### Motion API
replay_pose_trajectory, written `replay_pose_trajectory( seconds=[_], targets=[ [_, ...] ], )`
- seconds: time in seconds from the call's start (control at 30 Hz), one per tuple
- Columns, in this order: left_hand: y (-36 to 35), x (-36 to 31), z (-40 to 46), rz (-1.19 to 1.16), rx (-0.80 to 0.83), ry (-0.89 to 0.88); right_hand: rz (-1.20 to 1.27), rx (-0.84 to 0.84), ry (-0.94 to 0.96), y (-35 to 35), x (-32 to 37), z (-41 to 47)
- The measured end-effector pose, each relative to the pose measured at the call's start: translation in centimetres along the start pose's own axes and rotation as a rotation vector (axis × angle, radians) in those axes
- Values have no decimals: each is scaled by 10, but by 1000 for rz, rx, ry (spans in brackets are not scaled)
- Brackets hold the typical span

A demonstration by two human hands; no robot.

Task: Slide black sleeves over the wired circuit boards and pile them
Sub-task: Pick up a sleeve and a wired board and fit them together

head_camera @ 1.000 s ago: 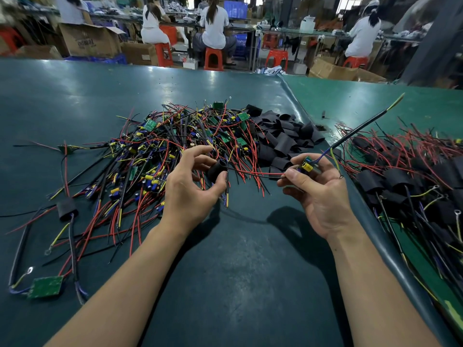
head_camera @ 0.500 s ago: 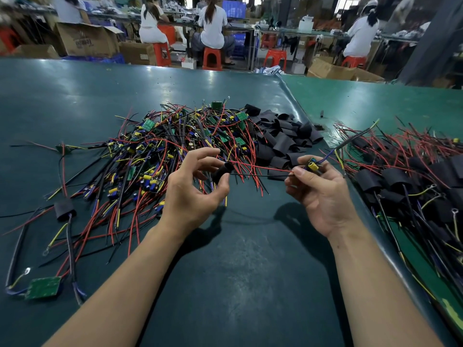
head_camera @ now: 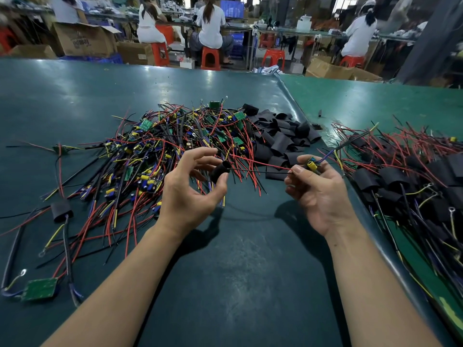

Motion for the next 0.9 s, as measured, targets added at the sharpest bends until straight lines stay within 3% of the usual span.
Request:
replay_pose_trajectory(
  seconds=[0.9],
  targets=[
    [-2,3,-1,33,-10,40,-151,94,20,-1,-3,-2]
  ],
)
Point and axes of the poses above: each hand's wrist, its own z-axis towards the middle knuckle, its own y-axis out of the back of the hand, x = y × z, the point moved 1 cm from there along z, towards the middle knuckle, and after that the axes turned 14 degrees about z, right-handed, at the moved point
